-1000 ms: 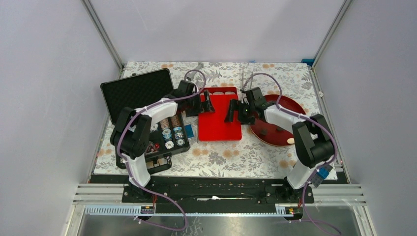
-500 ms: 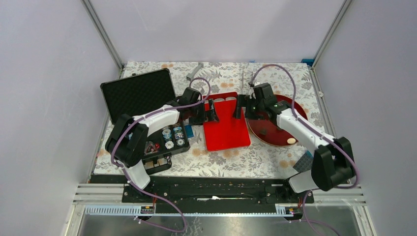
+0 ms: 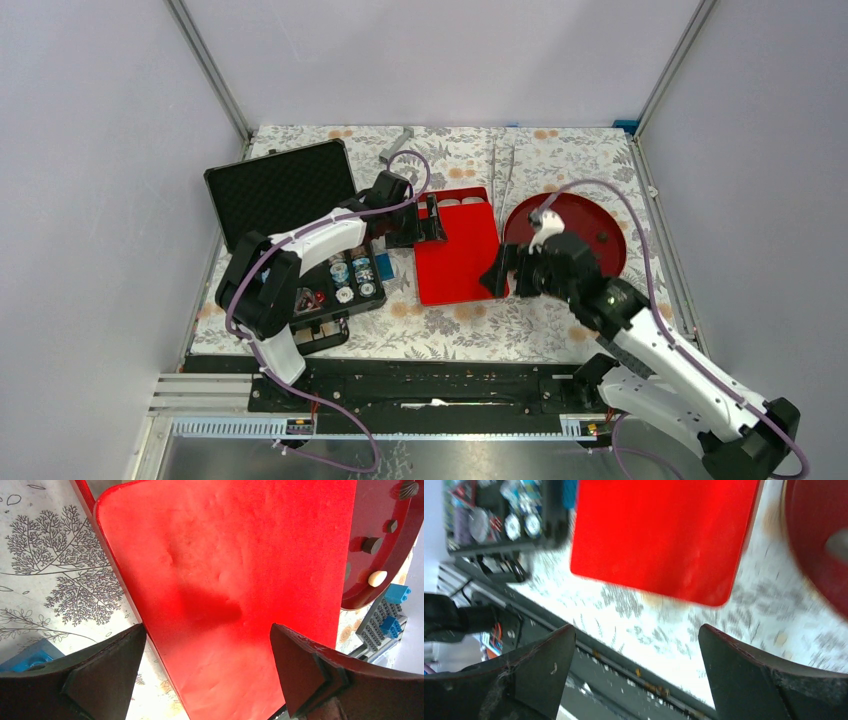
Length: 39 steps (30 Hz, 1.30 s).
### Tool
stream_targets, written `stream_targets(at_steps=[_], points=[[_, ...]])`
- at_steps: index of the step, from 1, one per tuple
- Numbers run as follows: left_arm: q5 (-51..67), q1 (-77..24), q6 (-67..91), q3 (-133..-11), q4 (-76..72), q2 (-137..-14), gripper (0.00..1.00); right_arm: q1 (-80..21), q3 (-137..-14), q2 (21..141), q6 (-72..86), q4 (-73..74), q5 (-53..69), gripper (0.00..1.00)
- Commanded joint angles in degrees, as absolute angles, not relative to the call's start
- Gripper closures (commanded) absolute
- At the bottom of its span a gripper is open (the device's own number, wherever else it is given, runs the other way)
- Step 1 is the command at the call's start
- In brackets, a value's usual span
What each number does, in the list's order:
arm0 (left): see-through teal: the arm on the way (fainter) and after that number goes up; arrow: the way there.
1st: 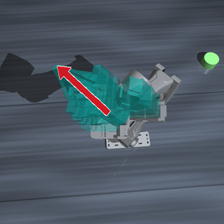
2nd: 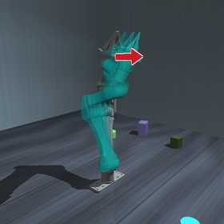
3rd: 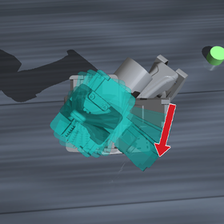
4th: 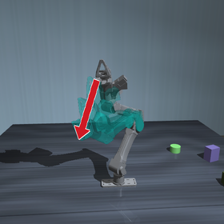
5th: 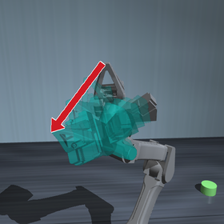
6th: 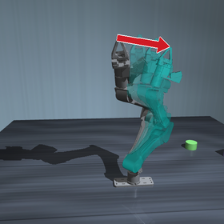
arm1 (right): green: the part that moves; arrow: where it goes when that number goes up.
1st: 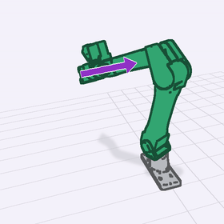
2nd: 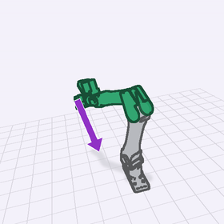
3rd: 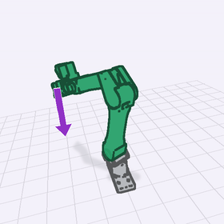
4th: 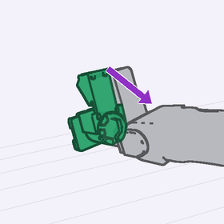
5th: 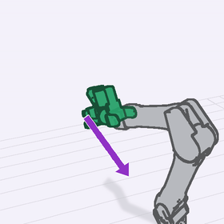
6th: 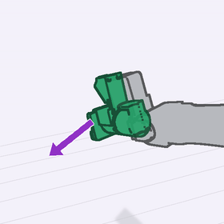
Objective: Pack the chocolate
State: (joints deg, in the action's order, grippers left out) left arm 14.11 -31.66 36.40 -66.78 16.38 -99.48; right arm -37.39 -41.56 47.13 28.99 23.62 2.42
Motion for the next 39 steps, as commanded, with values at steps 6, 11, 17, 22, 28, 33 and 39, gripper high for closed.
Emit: stream_targets(at_steps=[6, 11, 17, 22, 28, 33, 39], points=[[13.0, -31.9, 35.3, -69.5, 14.6, -99.8, 0.01, -45.8, -27.9, 44.9, 39.0, 20.4, 1.5, 0.0], [13.0, -31.8, 35.4, -70.3, 15.2, -99.4, 0.01, -46.9, -24.7, 49.3, 40.4, 11.4, 3.5, 0.0], [12.5, -31.8, 35.0, -71.4, 16.2, -98.0, 0.01, -48.0, -21.5, 54.9, 46.8, -4.3, 3.8, 0.0], [12.3, -31.8, 34.9, -73.1, 17.3, -97.8, 0.01, -48.5, -19.1, 57.1, 51.3, -15.3, 1.2, 0.0], [11.9, -31.6, 34.4, -73.9, 18.6, -95.6, 0.01, -48.6, -22.6, 60.9, 49.9, -17.3, -2.5, 0.0], [11.9, -31.6, 34.2, -74.2, 19.9, -92.3, 0.01, -48.6, -26.1, 63.3, 47.9, -17.3, -5.1, 0.0], [11.0, -31.6, 33.6, -73.7, 20.7, -88.0, 0.01, -48.5, -30.4, 66.9, 45.2, -16.3, -7.2, 0.01]])
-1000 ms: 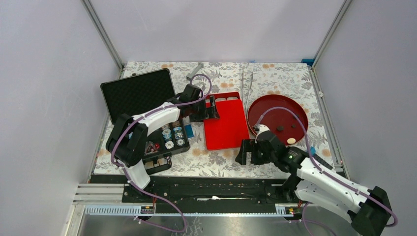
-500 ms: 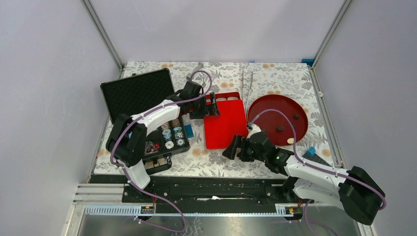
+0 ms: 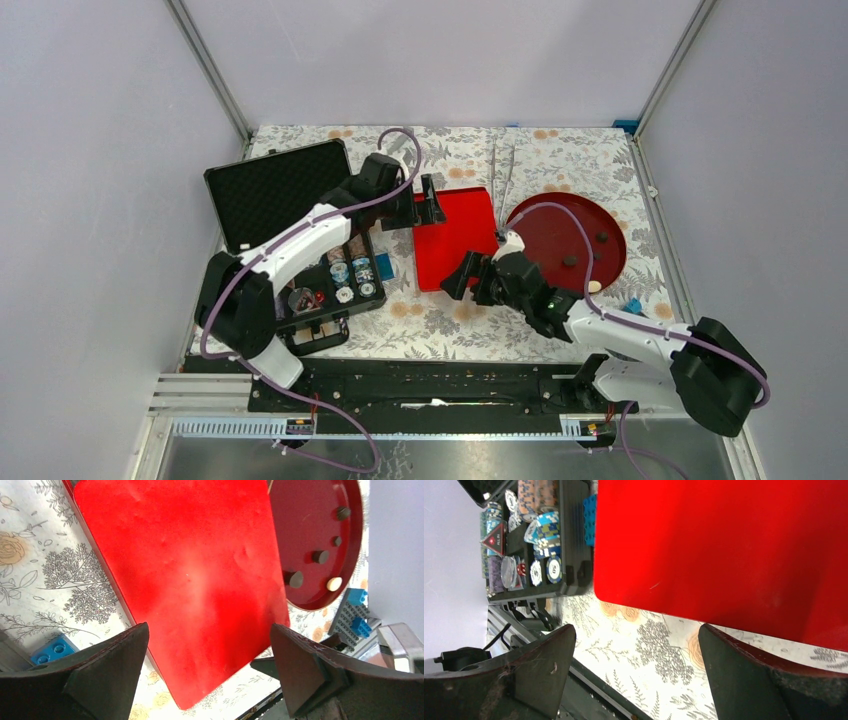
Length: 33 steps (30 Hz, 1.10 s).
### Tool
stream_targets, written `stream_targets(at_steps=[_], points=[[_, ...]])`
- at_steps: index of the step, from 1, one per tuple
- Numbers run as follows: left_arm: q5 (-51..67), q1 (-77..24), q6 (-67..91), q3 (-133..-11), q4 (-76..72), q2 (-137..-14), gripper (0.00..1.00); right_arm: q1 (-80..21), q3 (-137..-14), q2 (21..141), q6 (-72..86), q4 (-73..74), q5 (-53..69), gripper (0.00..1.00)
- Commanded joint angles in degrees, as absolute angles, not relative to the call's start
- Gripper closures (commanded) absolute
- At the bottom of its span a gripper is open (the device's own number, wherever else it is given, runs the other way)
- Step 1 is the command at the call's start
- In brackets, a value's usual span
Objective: Pack the chocolate
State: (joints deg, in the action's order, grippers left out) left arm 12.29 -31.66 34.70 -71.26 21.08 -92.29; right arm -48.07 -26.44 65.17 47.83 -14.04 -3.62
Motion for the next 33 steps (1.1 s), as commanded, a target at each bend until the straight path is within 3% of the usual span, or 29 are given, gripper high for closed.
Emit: stream_targets(at_steps=[1, 15, 27, 33], points=[[10.7, -31.6, 33.5, -73.6, 20.9, -87.4, 0.01, -48.5, -31.0, 67.5, 44.9, -16.3, -7.2, 0.01], [9.4, -31.2, 33.6, -70.4, 21.1, -84.6, 0.01, -47.4, -36.0, 69.7, 39.9, -11.9, -10.8, 0.01], [8.7, -30.9, 33.5, -69.9, 21.1, -84.3, 0.01, -45.9, -33.5, 60.6, 39.3, -2.3, -0.4, 0.0], [8.3, -30.0, 33.4, -69.9, 21.1, -83.5, 0.01, -46.8, -29.7, 62.8, 40.9, -3.1, 5.8, 0.0]])
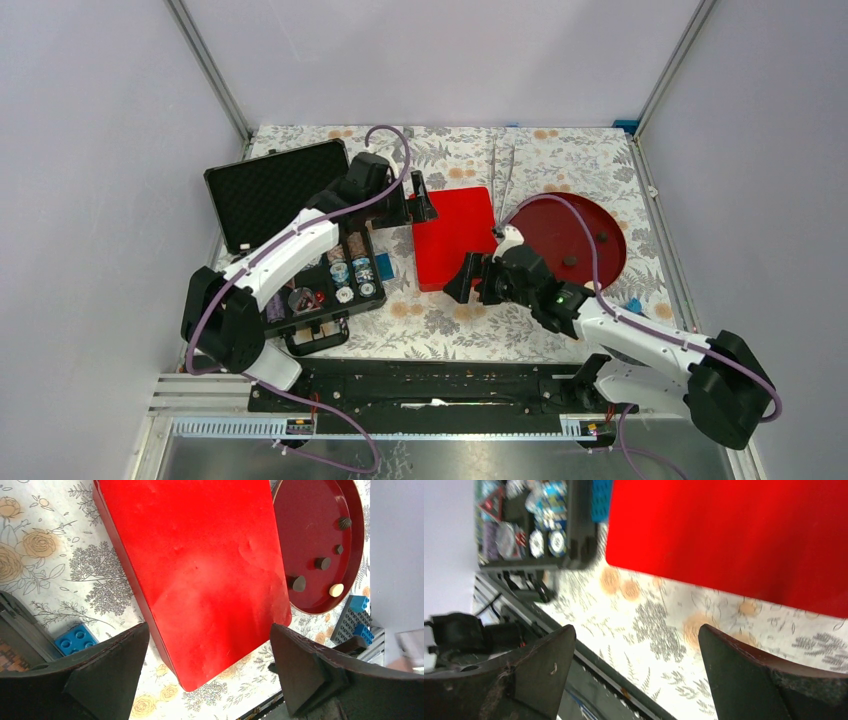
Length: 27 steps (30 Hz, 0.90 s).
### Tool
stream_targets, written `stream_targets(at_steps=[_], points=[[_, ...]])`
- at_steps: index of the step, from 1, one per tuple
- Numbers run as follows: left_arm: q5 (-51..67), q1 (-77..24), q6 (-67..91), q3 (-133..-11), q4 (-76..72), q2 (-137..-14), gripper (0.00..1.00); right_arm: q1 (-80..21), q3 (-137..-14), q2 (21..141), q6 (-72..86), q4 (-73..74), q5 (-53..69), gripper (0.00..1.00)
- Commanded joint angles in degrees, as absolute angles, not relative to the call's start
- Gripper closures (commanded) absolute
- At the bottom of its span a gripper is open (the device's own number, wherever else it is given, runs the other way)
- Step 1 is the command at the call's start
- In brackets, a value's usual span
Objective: Pack the chocolate
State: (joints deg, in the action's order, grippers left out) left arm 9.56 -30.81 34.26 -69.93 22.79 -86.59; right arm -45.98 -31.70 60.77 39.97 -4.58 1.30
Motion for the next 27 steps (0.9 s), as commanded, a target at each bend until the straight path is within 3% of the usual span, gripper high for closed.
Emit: stream_targets(at_steps=[1, 14, 27], points=[[8.3, -29.9, 33.4, -69.9, 21.1, -83.5, 0.01, -46.9, -29.4, 63.9, 41.0, -3.8, 6.1, 0.01], [8.8, -28.7, 33.1, -68.0, 22.0, -81.5, 0.01, -44.8, -38.5, 76.2, 36.7, -7.7, 0.9, 0.0], [9.3, -28.4, 32.9, -66.6, 21.9, -81.2, 0.01, -43.9, -41.0, 74.9, 34.8, -6.9, 1.3, 0.0]])
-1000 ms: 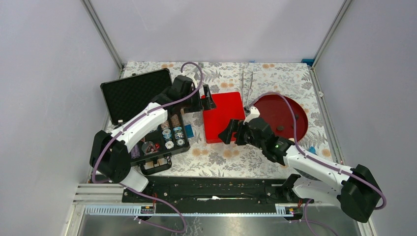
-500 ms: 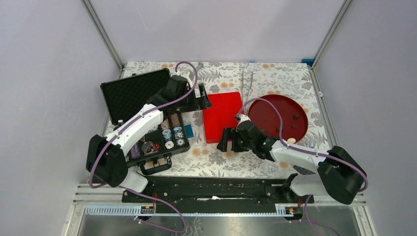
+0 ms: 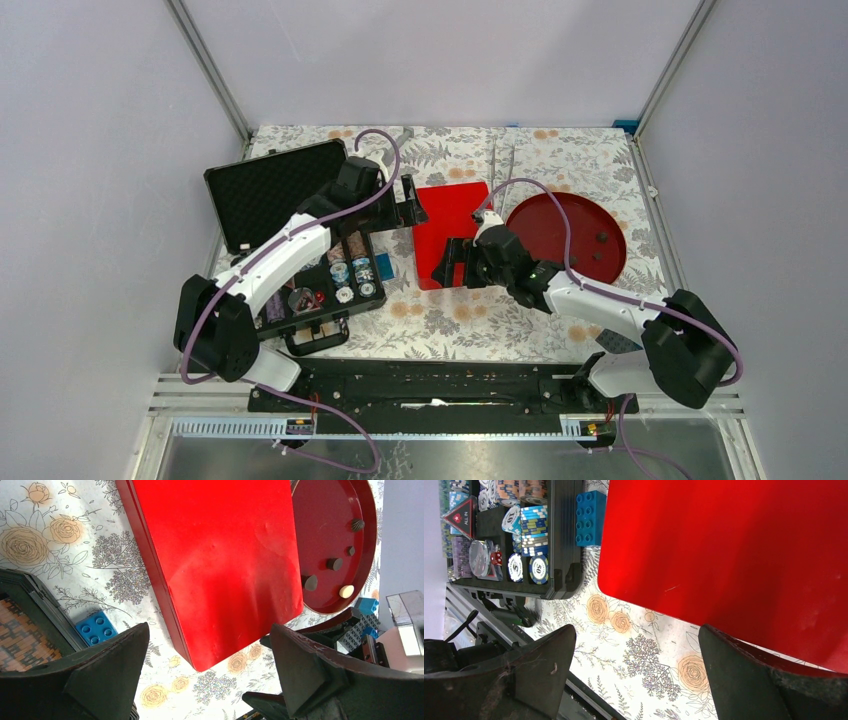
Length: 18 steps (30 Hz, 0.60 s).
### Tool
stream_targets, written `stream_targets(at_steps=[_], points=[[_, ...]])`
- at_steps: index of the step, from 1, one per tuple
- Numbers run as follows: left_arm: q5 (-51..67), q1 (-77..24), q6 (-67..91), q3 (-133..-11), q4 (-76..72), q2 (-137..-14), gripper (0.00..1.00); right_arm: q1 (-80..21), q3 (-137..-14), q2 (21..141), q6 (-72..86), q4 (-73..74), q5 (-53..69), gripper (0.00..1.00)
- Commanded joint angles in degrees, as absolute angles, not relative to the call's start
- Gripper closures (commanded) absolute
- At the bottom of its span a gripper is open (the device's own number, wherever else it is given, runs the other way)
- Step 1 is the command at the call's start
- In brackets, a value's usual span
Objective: Pack the chocolate
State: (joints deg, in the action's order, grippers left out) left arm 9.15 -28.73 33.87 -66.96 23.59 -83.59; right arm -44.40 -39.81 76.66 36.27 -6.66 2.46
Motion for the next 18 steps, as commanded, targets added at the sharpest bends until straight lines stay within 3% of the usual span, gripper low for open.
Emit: stream_targets(at_steps=[1, 9, 13, 18], points=[[9.3, -28.3, 32.9, -66.6, 21.8, -81.1, 0.01, -43.9, -40.9, 73.9, 34.5, -6.4, 0.8, 0.0], [10.8, -28.2, 34.8, -68.8, 18.8, -81.9, 0.01, -37.3, -48.5, 73.1, 27.9, 1.7, -2.9, 0.0], [12.0, -27.3, 36.8, -73.7, 14.6, -87.2, 0.01, -29.4, -59.0, 81.1, 25.2, 4.8, 1.9, 0.0], [14.7, -25.7, 39.6, -83.4, 13.2, -96.6, 0.01, -27.3, -74.8, 92.3, 23.1, 8.1, 2.9, 0.0]])
